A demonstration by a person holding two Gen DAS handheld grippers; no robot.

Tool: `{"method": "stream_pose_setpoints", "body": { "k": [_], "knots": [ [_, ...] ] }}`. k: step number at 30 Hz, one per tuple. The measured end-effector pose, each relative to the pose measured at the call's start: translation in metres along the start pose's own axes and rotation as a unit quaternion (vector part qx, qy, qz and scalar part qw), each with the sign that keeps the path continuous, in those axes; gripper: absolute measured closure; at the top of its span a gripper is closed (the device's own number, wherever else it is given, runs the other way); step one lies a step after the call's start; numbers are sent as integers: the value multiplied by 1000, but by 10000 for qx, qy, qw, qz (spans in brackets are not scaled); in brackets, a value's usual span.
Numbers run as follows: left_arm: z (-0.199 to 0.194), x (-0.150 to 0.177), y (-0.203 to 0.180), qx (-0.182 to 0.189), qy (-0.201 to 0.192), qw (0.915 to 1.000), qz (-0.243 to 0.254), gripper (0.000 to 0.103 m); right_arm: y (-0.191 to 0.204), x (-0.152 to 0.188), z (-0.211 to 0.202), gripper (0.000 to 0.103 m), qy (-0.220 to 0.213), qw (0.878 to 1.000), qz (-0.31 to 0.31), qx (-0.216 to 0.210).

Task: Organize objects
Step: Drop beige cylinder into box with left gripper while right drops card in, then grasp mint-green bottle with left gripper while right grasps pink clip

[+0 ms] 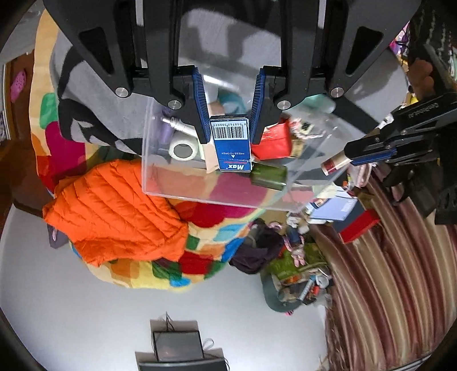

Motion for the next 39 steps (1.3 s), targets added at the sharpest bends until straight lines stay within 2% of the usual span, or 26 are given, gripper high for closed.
{"method": "stream_pose_setpoints", "body": {
  "k": [8,12,17,22,27,29,32,34,37,39],
  "knots": [
    [36,-2,11,-132,377,9991,-140,89,2,8,28,76,367,9990,-93,217],
    [28,1,12,-51,276,9993,-250,88,10,10,18,76,307,9987,-301,263],
    [7,2,3,-15,83,9999,-67,88,27,7,-10,76,79,9992,-396,-58],
    [-23,8,-8,-114,-240,9994,213,68,49,14,-31,76,-5,9980,-476,-426],
    [-42,23,-5,-83,-320,9993,180,57,64,43,-24,74,274,9967,-455,-609],
    [-44,31,-2,-152,-267,9993,198,54,70,58,-8,71,549,9957,-428,-611],
    [-43,46,2,-289,-120,9990,305,51,77,73,14,71,880,9932,-462,-610],
    [-40,55,6,-363,-21,9989,296,44,83,81,29,71,1037,9916,-585,-508],
    [-35,66,15,-378,154,9990,208,39,87,87,41,71,1132,9902,-700,-426],
    [-31,71,17,-395,252,9988,163,37,90,86,39,75,1062,9901,-807,-446]
  ]
}}
Point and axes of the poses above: each gripper's, at about its wrist camera, not at the fingertips, and z roughly the way its jaws point, y to its left, x to its underside, the point moved 2 cm from there along z, roughly the way its jaws point, and after that the axes turned 10 degrees about -y, right-handed, at the moved point
